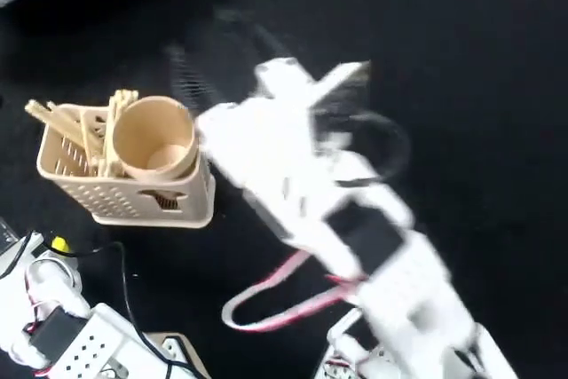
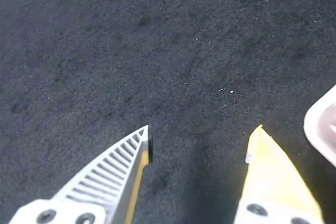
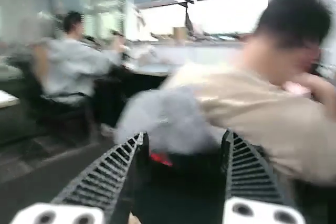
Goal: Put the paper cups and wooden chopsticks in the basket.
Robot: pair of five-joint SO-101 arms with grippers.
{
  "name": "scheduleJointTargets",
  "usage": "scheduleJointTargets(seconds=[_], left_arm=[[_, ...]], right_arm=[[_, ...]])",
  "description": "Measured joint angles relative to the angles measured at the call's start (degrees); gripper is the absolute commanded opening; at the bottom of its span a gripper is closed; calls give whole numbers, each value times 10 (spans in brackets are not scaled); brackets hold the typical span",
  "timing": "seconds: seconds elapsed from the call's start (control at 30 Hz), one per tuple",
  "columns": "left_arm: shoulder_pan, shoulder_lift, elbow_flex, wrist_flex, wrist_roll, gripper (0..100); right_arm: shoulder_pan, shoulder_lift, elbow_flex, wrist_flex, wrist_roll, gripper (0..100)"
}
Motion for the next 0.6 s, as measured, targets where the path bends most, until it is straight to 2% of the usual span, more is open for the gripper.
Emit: scheduleJointTargets(seconds=[0.1,0.2,0.37,0.5,0.6], left_arm=[[0,0,0,0,0,296],[0,0,0,0,0,296],[0,0,0,0,0,296],[0,0,0,0,0,296],[0,0,0,0,0,296]], right_arm=[[62,-19,-12,167,10,225],[128,-7,-7,281,71,225],[185,96,60,295,182,227],[185,231,69,295,265,227],[179,359,38,295,299,227]])
